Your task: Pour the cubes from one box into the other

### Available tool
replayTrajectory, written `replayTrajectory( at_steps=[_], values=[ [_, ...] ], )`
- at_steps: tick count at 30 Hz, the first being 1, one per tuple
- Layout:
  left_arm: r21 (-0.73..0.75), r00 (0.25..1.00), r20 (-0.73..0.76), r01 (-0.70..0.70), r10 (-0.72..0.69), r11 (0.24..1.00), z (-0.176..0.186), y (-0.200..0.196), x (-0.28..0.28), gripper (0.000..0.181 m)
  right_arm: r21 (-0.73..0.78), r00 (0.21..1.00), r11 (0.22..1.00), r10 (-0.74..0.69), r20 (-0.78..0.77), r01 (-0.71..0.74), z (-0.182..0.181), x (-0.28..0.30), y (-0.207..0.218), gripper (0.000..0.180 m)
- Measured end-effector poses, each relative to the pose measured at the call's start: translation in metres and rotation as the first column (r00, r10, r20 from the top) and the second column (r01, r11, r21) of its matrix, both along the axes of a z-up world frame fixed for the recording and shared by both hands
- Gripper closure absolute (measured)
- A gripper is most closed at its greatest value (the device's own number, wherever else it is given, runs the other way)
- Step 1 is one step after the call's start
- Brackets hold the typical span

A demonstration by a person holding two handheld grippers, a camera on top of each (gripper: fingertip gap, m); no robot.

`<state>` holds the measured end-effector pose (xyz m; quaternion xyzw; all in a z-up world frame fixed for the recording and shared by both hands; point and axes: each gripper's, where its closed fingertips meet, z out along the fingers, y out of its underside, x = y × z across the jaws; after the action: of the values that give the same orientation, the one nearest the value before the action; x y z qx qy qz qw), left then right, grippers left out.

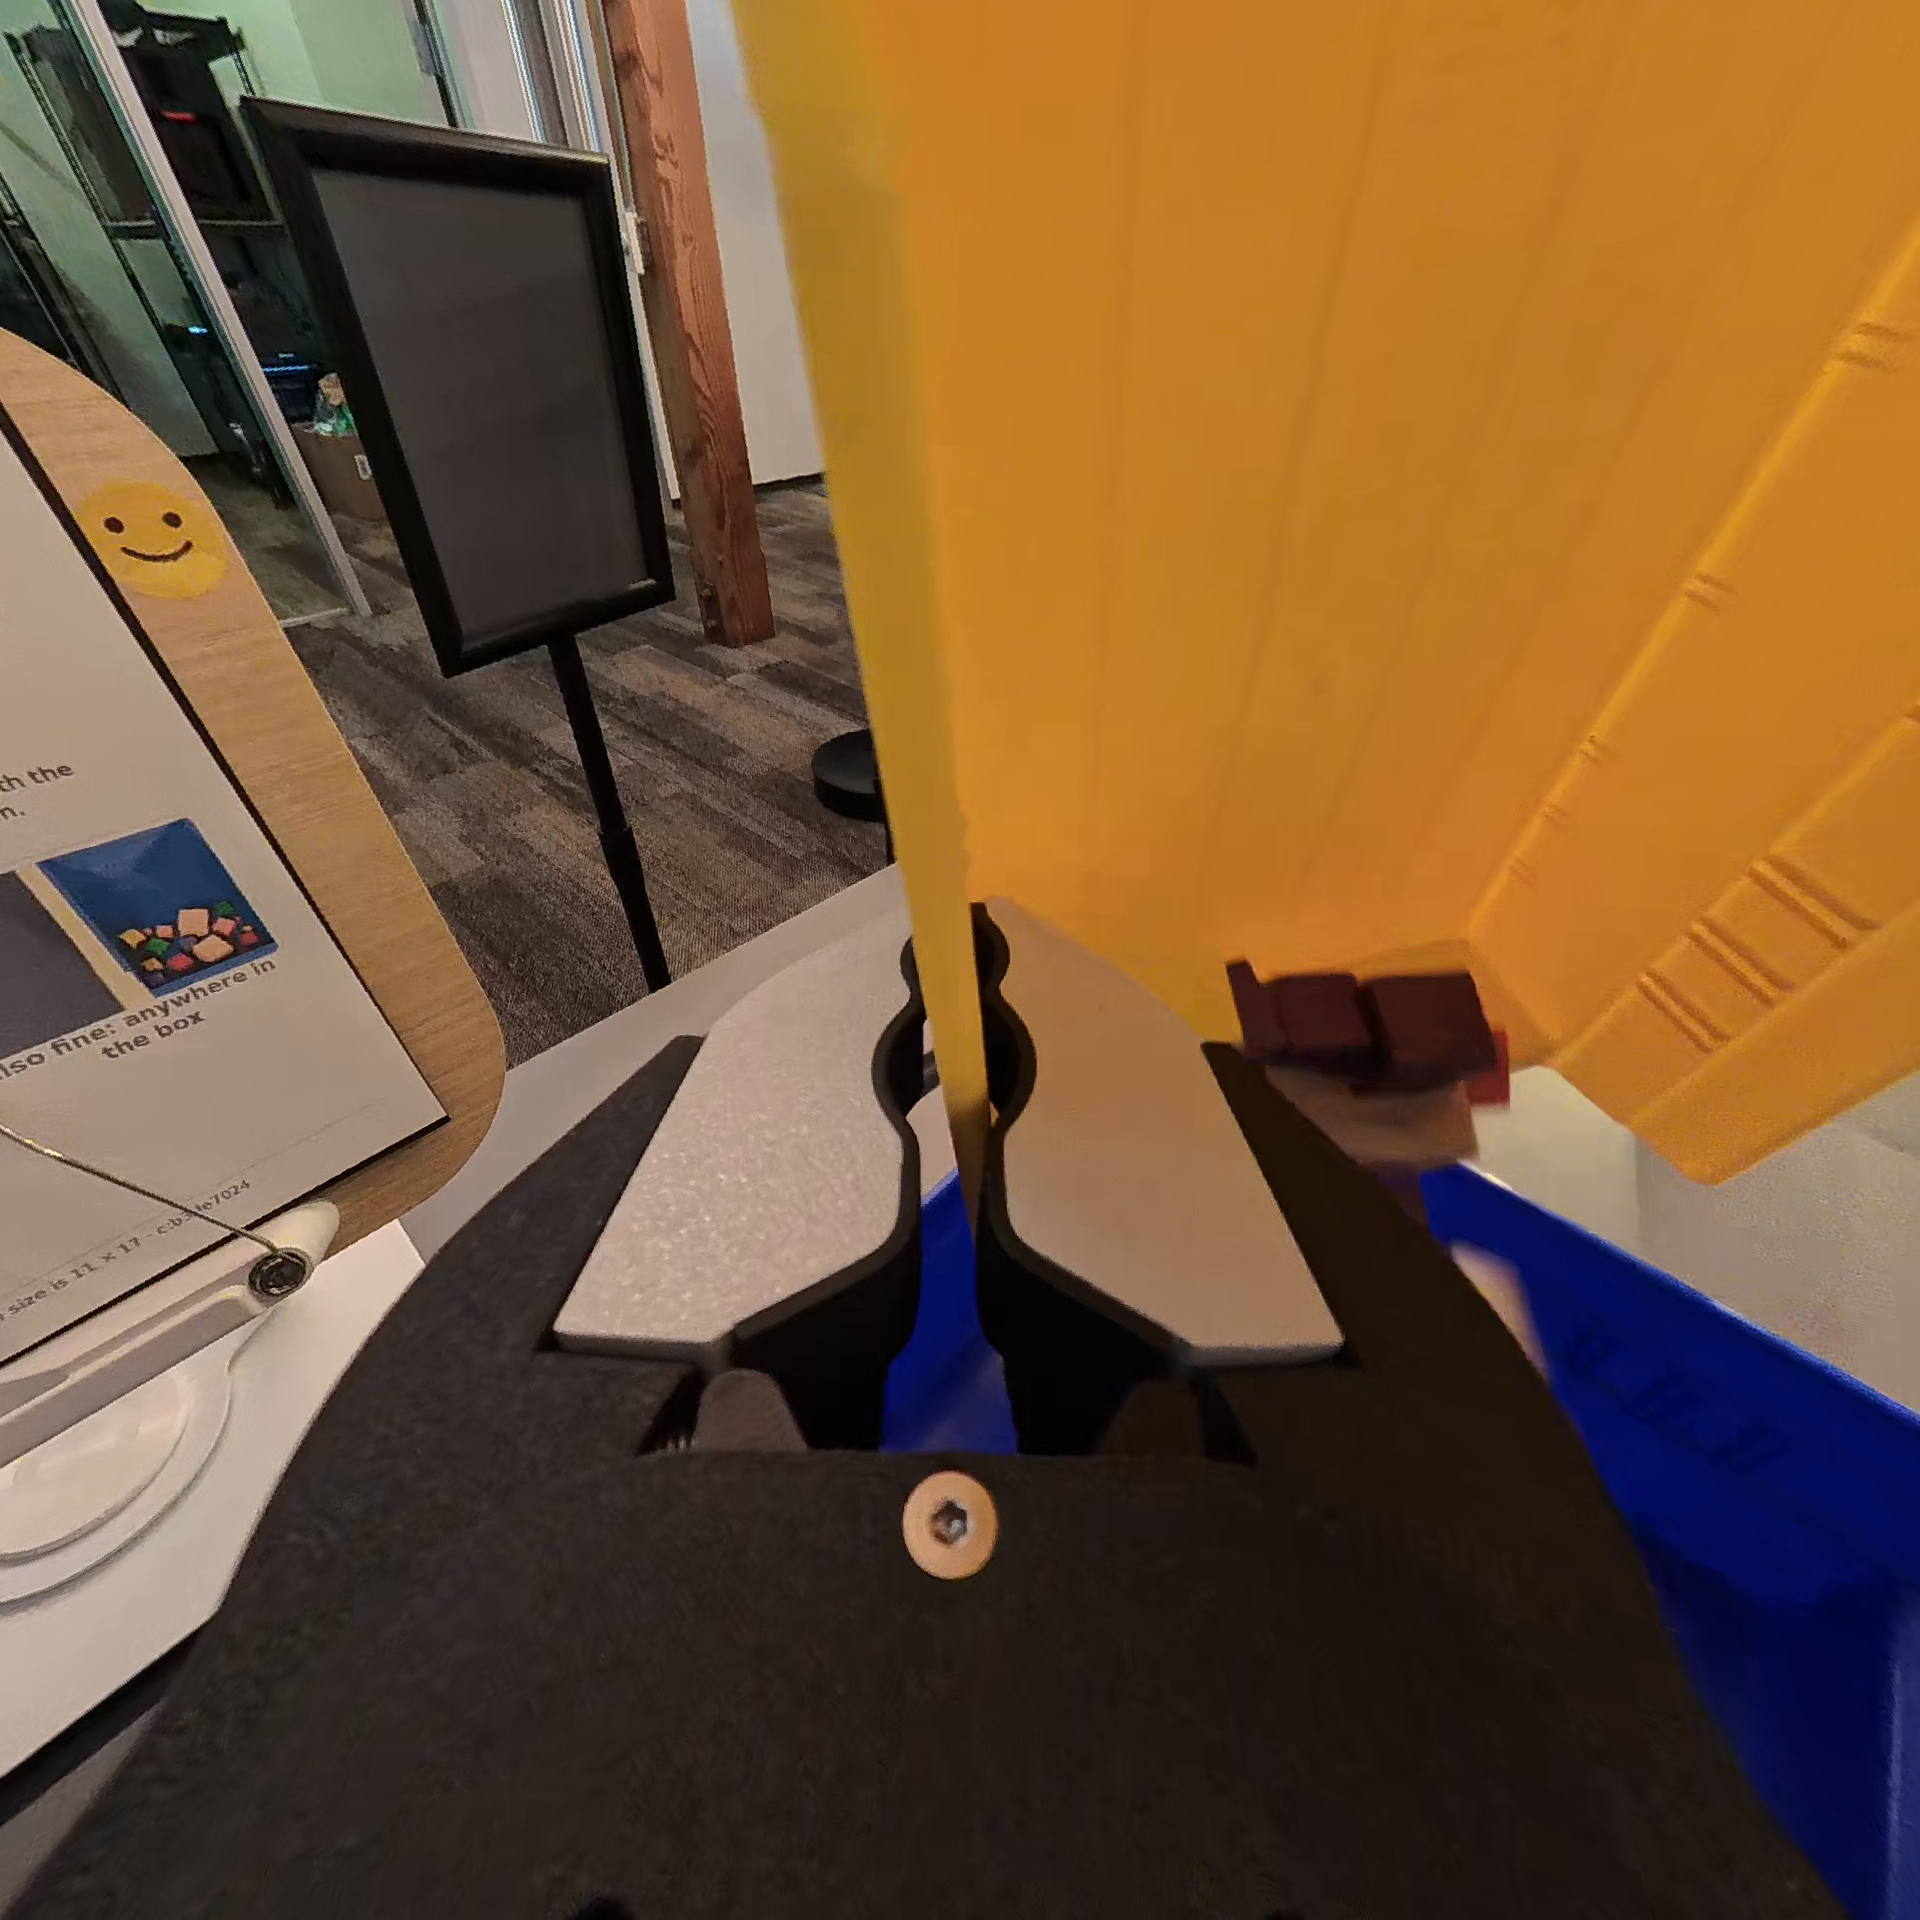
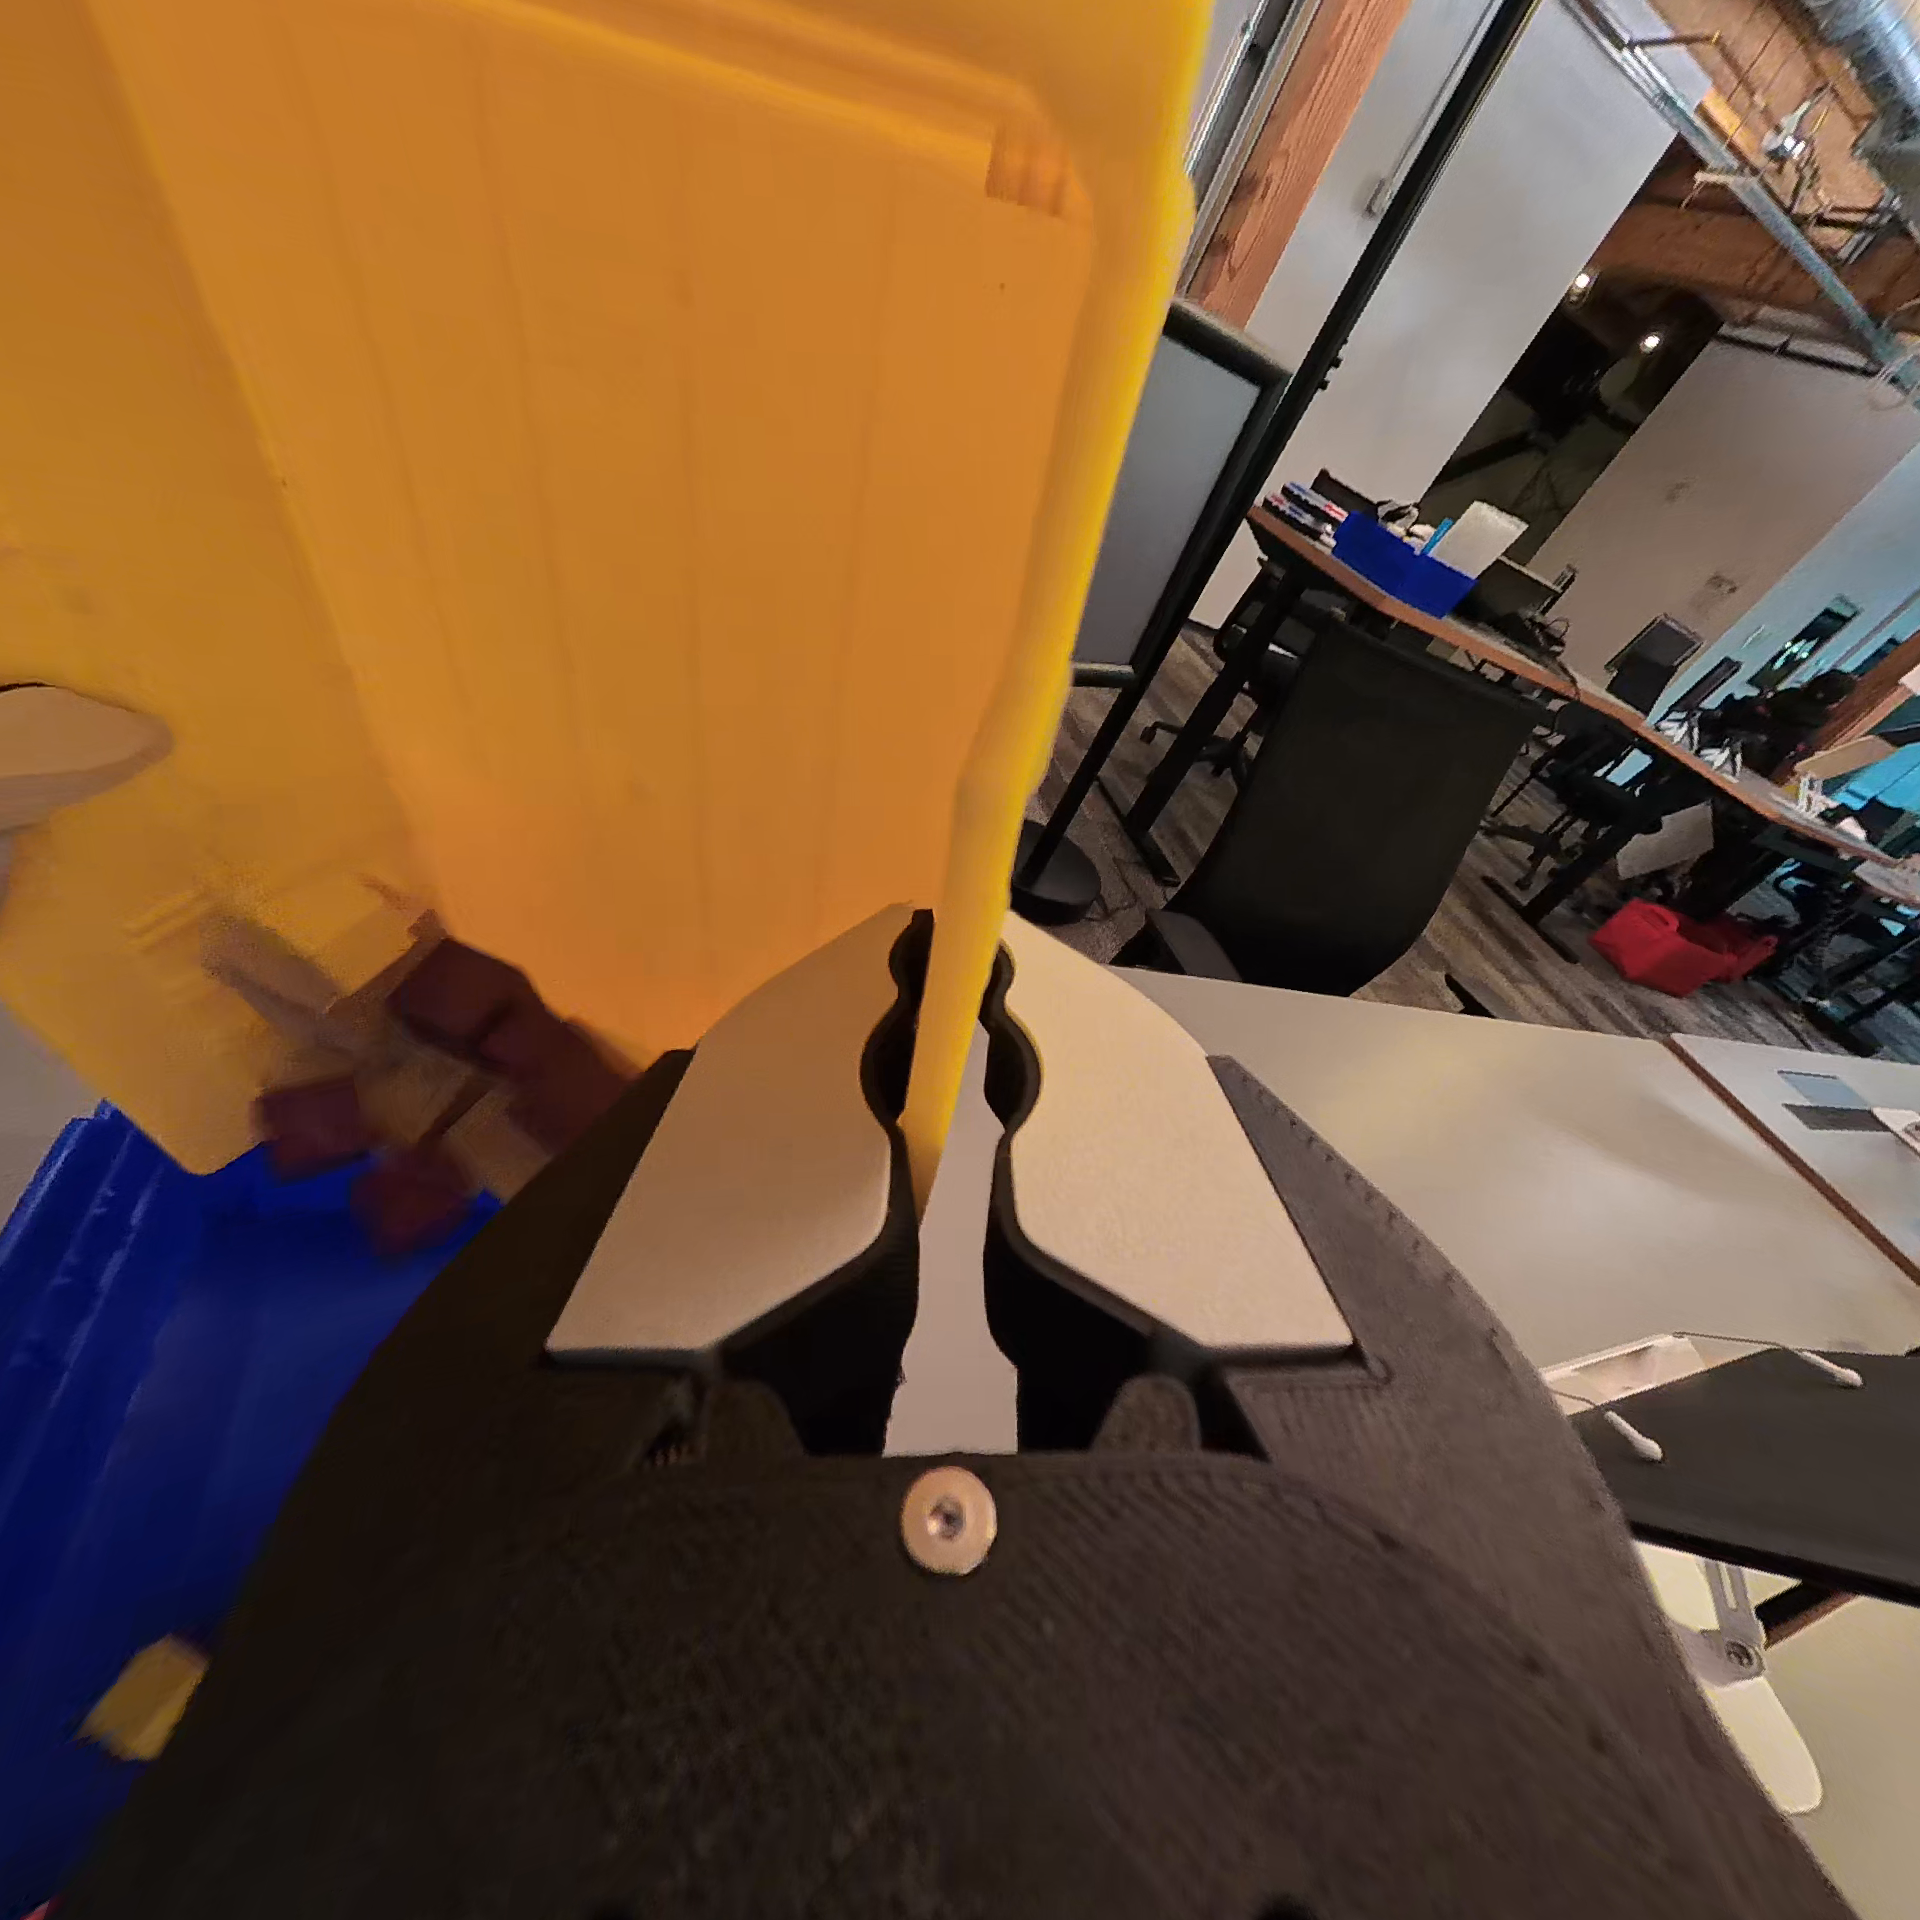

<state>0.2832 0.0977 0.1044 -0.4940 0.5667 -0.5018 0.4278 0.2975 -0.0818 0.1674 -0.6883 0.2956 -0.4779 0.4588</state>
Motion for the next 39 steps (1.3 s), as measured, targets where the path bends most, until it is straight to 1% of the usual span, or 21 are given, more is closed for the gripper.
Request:
replayTrajectory(
  at_steps=[6, 13, 19, 21, 22, 24, 25, 26, 28, 29, 30, 31, 33, 35, 36, 37, 39],
  values=[
    [-0.019, 0.998, 0.062, 0.003, -0.002, 1.000, 0.014, -0.002, -0.004, 0.175, 0.005, 0.997, 1.000, 0.001, 0.077, -0.001, 0.015, -0.009, -0.001, 0.172],
    [0.021, 0.996, 0.085, -0.006, 0.004, 1.000, 0.015, -0.002, -0.011, 0.175, 0.012, 0.995, 1.000, 0.012, 0.101, -0.013, 0.015, -0.014, -0.002, 0.171],
    [0.068, 0.999, 0.043, -0.003, 0.000, 0.998, 0.009, -0.011, -0.013, 0.174, -0.006, 0.998, 1.000, 0.013, 0.058, -0.012, 0.016, -0.008, -0.006, 0.173],
    [0.079, 1.000, -0.005, 0.030, -0.030, 0.996, 0.010, -0.023, -0.013, 0.169, -0.002, 1.000, 1.000, 0.021, -0.004, -0.021, 0.023, 0.003, -0.011, 0.174],
    [0.081, 0.998, -0.025, 0.062, -0.060, 0.995, 0.014, -0.032, -0.013, 0.164, 0.006, 0.998, 1.000, 0.030, -0.051, -0.030, 0.029, 0.012, -0.014, 0.174],
    [0.078, 0.988, -0.011, 0.153, -0.153, 0.985, 0.030, -0.058, -0.020, 0.147, 0.040, 0.979, 0.998, 0.058, -0.196, -0.051, 0.039, 0.036, -0.025, 0.175],
    [0.090, 0.982, 0.015, 0.187, -0.189, 0.978, 0.042, -0.071, -0.026, 0.138, 0.070, 0.950, 0.996, 0.079, -0.303, -0.060, 0.039, 0.049, -0.031, 0.174],
    [0.123, 0.980, 0.038, 0.190, -0.196, 0.974, 0.052, -0.079, -0.032, 0.136, 0.083, 0.906, 0.995, 0.084, -0.416, -0.055, 0.034, 0.061, -0.039, 0.174],
    [0.202, 0.988, 0.062, 0.125, -0.140, 0.971, 0.063, -0.083, -0.042, 0.111, 0.050, 0.806, 0.998, 0.050, -0.590, -0.026, 0.020, 0.075, -0.064, 0.173],
    [0.222, 0.992, 0.034, 0.112, -0.122, 0.969, 0.060, -0.082, -0.048, 0.114, 0.019, 0.762, 1.000, 0.016, -0.647, -0.005, 0.012, 0.079, -0.079, 0.173],
    [0.234, 0.996, -0.020, 0.093, -0.091, 0.968, 0.050, -0.077, -0.053, 0.121, -0.035, 0.733, 0.999, -0.045, -0.678, 0.028, 0.004, 0.083, -0.098, 0.173],
    [0.237, 0.994, -0.085, 0.092, -0.073, 0.967, 0.035, -0.072, -0.056, 0.115, -0.083, 0.713, 0.995, -0.098, -0.694, 0.056, -0.003, 0.086, -0.117, 0.173],
    [0.209, 0.972, -0.233, 0.089, -0.039, 0.974, -0.004, -0.055, -0.062, 0.114, -0.149, 0.680, 0.984, -0.173, -0.712, 0.095, -0.019, 0.090, -0.152, 0.173],
    [0.200, 0.934, -0.357, 0.068, 0.008, 0.977, -0.047, -0.033, -0.064, 0.111, -0.212, 0.645, 0.970, -0.240, -0.725, 0.123, -0.041, 0.094, -0.184, 0.173],
    [0.193, 0.915, -0.403, 0.055, 0.028, 0.980, -0.067, -0.024, -0.066, 0.115, -0.245, 0.621, 0.961, -0.269, -0.736, 0.126, -0.055, 0.094, -0.198, 0.173],
    [0.161, 0.892, -0.452, 0.051, 0.027, 0.986, -0.086, -0.020, -0.069, 0.117, -0.282, 0.594, 0.951, -0.299, -0.747, 0.125, -0.069, 0.094, -0.211, 0.173],
    [0.047, 0.847, -0.532, 0.039, -0.008, 0.998, -0.116, -0.020, -0.072, 0.113, -0.345, 0.538, 0.931, -0.353, -0.765, 0.120, -0.098, 0.092, -0.230, 0.173]
  ],
)
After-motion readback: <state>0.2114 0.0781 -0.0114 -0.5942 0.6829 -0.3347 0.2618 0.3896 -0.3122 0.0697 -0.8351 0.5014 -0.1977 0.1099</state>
